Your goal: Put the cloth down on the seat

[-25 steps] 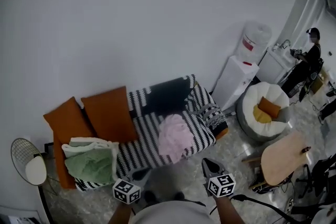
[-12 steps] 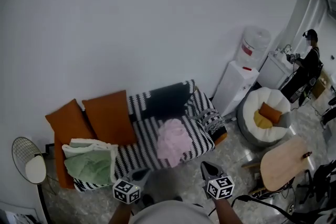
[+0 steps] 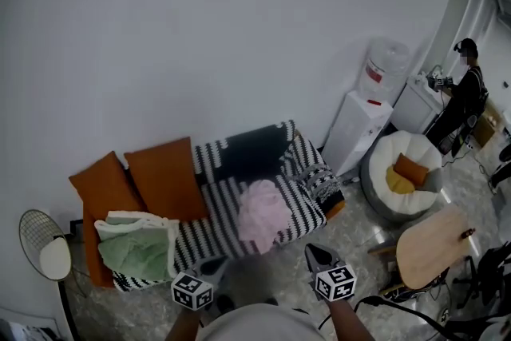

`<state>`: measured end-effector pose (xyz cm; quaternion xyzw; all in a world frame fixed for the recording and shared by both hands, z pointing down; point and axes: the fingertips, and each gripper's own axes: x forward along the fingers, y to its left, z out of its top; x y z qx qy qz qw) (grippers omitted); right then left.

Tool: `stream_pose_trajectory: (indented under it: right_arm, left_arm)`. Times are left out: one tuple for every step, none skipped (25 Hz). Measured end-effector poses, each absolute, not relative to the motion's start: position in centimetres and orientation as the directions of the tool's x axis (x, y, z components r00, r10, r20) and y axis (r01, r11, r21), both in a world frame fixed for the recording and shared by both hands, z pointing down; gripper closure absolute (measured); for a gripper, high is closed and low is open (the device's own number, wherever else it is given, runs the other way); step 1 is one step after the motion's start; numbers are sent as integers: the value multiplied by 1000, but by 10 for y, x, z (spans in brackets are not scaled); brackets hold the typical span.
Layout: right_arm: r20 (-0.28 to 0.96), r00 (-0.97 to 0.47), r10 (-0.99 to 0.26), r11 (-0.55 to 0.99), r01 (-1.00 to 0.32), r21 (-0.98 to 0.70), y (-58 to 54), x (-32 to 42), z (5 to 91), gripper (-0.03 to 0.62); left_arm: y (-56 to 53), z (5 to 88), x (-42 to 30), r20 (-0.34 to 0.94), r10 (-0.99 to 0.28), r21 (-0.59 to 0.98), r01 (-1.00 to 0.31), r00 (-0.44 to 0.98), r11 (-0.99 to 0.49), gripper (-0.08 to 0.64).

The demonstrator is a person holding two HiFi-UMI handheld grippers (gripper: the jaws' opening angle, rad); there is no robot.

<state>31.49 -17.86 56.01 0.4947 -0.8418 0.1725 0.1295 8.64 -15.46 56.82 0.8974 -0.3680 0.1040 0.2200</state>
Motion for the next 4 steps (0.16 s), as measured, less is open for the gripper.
stream_pose_trajectory:
  right_arm:
    - [389, -475, -790, 449, -879, -162, -178, 315, 560, 588]
    - [389, -473, -791, 446, -880, -162, -177, 316, 560, 588]
    - [389, -471, -792, 444, -881, -163, -176, 316, 561, 588]
    - [388, -469, -793, 441, -882, -163, -175, 317, 561, 588]
  left_arm:
    - [-154, 568, 86, 348, -615, 318, -706, 708, -633, 560]
    - [-153, 568, 85, 347, -615, 318, -706, 708, -633, 559]
    - [-153, 568, 84, 348, -615, 317, -706, 708, -633, 560]
    - [-152, 568, 82, 348, -615, 316, -706, 708, -634, 560]
